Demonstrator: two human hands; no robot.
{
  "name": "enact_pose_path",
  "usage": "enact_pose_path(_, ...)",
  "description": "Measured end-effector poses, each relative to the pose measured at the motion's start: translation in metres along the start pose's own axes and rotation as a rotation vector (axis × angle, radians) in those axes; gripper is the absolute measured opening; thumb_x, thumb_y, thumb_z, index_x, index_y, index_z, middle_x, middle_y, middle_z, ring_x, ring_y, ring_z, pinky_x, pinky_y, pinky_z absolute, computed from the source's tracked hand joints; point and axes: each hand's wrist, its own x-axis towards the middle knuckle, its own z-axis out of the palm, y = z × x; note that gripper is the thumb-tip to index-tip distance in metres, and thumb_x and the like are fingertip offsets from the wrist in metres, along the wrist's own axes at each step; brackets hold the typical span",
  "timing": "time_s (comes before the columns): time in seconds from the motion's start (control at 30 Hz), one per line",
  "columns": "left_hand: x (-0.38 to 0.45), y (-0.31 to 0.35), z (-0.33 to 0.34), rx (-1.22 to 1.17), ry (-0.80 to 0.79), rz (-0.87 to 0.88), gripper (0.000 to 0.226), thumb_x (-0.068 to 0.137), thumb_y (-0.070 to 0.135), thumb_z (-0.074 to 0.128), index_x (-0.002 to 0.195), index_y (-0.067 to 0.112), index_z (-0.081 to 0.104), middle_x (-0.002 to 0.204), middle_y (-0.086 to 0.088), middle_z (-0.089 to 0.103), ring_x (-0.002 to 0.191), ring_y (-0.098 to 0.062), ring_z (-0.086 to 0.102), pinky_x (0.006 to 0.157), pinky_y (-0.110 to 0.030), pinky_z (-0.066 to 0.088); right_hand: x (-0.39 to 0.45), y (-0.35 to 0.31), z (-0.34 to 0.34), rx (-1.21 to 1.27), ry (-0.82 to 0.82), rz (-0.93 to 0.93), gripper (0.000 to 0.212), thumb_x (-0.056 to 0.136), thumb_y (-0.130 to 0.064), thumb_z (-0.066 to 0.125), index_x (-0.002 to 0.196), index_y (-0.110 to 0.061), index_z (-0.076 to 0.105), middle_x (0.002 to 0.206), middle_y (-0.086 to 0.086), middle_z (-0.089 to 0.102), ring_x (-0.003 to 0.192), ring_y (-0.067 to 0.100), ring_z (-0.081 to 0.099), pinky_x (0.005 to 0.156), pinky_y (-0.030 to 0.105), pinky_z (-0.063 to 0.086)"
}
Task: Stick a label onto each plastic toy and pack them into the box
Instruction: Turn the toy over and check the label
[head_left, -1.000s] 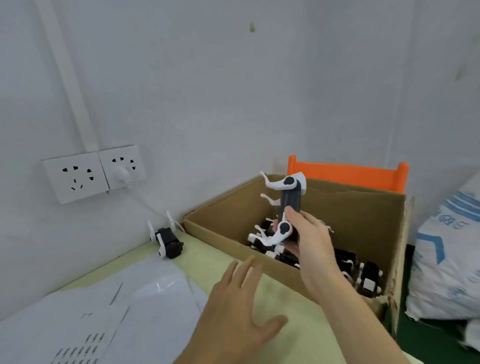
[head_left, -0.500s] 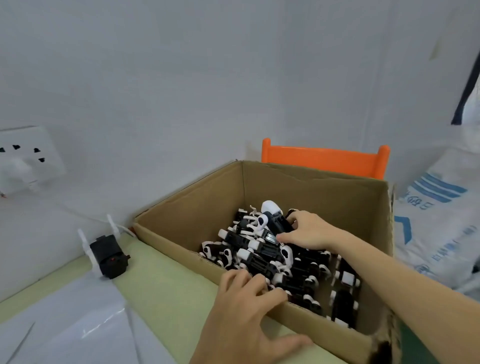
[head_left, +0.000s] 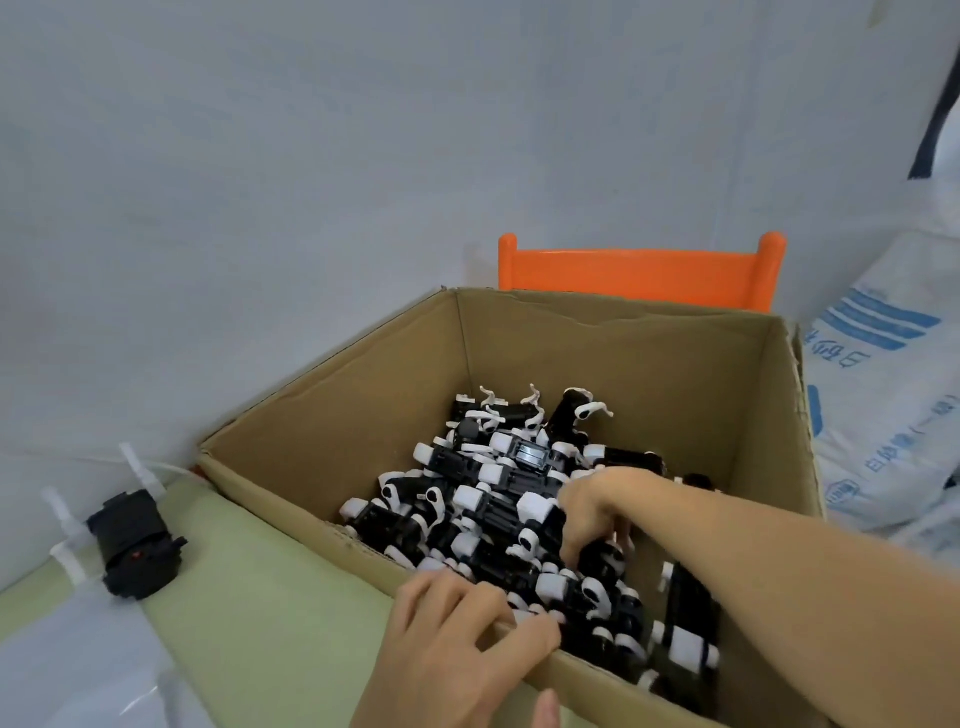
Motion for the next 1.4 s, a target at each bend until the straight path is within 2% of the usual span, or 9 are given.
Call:
enact_pose_path(0.13, -0.001, 0.001, -0.002, -0.012, -0.051, 0.01, 0.013, 0.082, 0.047, 0.053, 0.08, 0.04, 0.063, 0.069, 0.011, 0.05, 0.068, -0.012, 0.054, 0.086, -0.027, 0.035, 0.001, -0.018, 0.03, -0.109, -0.102, -0.002, 0.062, 0.083, -0.046, 0.075, 0.124, -0.003, 0.058, 0.123, 0.016, 0.064, 0.101, 0.031, 0.067, 0.081, 0.039, 0.059)
enact_pose_path(0.23, -0.001, 0.003, -0.003, -0.032, -0.074, 0.004, 0.012, 0.08, 0.044, 0.052, 0.079, 0.039, 0.063, 0.069, 0.011, 0.049, 0.068, -0.012, 0.053, 0.085, -0.027, 0.034, 0.005, -0.03, 0.052, -0.252, -0.031, -0.072, 0.044, 0.084, -0.044, 0.073, 0.095, -0.005, 0.057, 0.085, 0.008, 0.061, 0.068, 0.025, 0.061, 0.057, 0.034, 0.054)
enact_pose_path(0.4, 0.001, 0.006, -0.008, -0.064, -0.091, -0.023, 0.015, 0.074, 0.04, 0.052, 0.076, 0.035, 0.066, 0.067, 0.009, 0.048, 0.066, -0.014, 0.053, 0.082, -0.026, 0.034, 0.011, -0.041, 0.062, -0.387, 0.063, -0.116, 0.037, 0.089, -0.031, 0.065, 0.069, -0.01, 0.043, 0.07, 0.005, 0.045, 0.07, 0.026, 0.048, 0.072, 0.039, 0.047)
enact_pose_path(0.5, 0.003, 0.005, -0.011, -0.117, -0.064, -0.038, 0.018, 0.072, 0.033, 0.05, 0.078, 0.031, 0.067, 0.069, 0.008, 0.049, 0.067, -0.016, 0.054, 0.083, -0.028, 0.035, 0.004, -0.044, 0.048, -0.272, 0.062, -0.12, 0.029, 0.092, -0.034, 0.061, 0.079, -0.009, 0.055, 0.075, 0.006, 0.052, 0.064, 0.023, 0.048, 0.069, 0.035, 0.043)
enact_pose_path(0.73, 0.002, 0.01, -0.024, -0.192, -0.082, -0.069, 0.025, 0.072, 0.022, 0.046, 0.084, 0.023, 0.067, 0.072, 0.007, 0.049, 0.072, -0.017, 0.05, 0.084, -0.03, 0.038, -0.05, -0.05, -0.008, 0.227, 0.586, -0.337, 0.03, 0.094, -0.01, 0.045, 0.097, 0.007, 0.068, 0.084, 0.028, 0.063, 0.071, 0.039, 0.055, 0.068, 0.039, 0.052)
enact_pose_path(0.93, 0.012, 0.022, -0.037, 0.006, -0.324, -0.074, 0.024, 0.087, 0.025, 0.046, 0.097, 0.014, 0.065, 0.088, -0.005, 0.061, 0.095, -0.025, 0.053, 0.104, -0.045, 0.04, -0.131, -0.103, -0.003, 0.406, 0.807, -0.652, 0.028, 0.096, -0.017, 0.05, 0.113, -0.026, 0.07, 0.111, -0.011, 0.067, 0.086, -0.006, 0.055, 0.067, 0.001, 0.038)
enact_pose_path(1.03, 0.018, 0.019, -0.063, -0.248, -0.477, -0.24, 0.036, 0.099, 0.029, 0.043, 0.132, 0.018, 0.052, 0.133, -0.002, 0.054, 0.131, -0.017, 0.037, 0.121, -0.037, 0.017, -0.176, -0.136, 0.015, 0.566, 0.941, -0.834, 0.039, 0.088, -0.003, 0.047, 0.1, -0.03, 0.072, 0.091, -0.016, 0.07, 0.086, -0.003, 0.061, 0.071, 0.003, 0.043)
enact_pose_path(1.23, -0.068, -0.001, -0.13, -0.151, -0.315, -0.59, 0.054, 0.096, 0.035, 0.046, 0.149, 0.037, 0.033, 0.154, 0.012, 0.032, 0.14, -0.009, 0.03, 0.111, -0.026, 0.031, -0.223, -0.193, 0.067, 0.657, 1.15, -1.015, 0.046, 0.076, 0.014, 0.049, 0.091, -0.023, 0.072, 0.09, -0.019, 0.068, 0.092, -0.009, 0.059, 0.076, 0.003, 0.042)
enact_pose_path(1.4, -0.197, -0.029, -0.205, 0.177, -0.387, -0.956, 0.058, 0.1, 0.048, 0.038, 0.153, 0.044, 0.017, 0.164, 0.02, 0.004, 0.151, -0.004, 0.001, 0.122, -0.029, 0.013, -0.212, -0.243, 0.119, 0.45, 0.864, -0.968, 0.041, 0.085, 0.0, 0.05, 0.088, -0.037, 0.067, 0.088, -0.018, 0.068, 0.09, -0.006, 0.058, 0.076, 0.009, 0.045)
